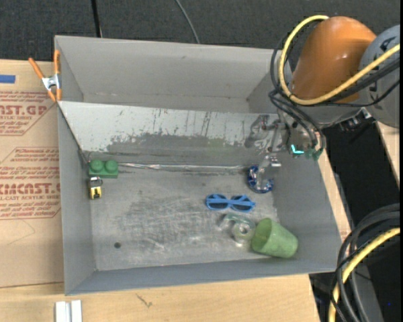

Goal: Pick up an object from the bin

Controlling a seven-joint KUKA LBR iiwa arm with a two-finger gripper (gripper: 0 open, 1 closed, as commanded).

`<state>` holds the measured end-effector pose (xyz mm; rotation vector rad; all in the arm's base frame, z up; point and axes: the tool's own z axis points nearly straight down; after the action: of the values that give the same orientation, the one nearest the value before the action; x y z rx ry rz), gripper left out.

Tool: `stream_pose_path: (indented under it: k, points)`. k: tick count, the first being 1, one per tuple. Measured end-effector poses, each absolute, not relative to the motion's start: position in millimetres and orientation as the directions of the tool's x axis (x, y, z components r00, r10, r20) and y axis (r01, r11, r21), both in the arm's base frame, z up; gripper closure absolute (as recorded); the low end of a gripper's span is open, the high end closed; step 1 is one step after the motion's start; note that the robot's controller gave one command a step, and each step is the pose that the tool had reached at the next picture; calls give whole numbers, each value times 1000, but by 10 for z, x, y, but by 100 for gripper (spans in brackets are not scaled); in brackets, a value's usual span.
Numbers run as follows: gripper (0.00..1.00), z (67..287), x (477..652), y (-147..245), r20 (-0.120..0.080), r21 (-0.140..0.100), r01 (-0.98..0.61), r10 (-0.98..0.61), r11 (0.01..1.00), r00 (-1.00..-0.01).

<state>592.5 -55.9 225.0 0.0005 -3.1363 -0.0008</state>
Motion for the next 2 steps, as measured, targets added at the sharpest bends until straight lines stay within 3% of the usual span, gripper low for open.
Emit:
stream_pose_path:
  k: [1, 2]
  points:
    - [0, 872, 5722, -740, -12, -1, -10, -10, 1000, -1000]
    - [0, 1003, 5721, -662, -3, 1, 58, 58, 998, -998]
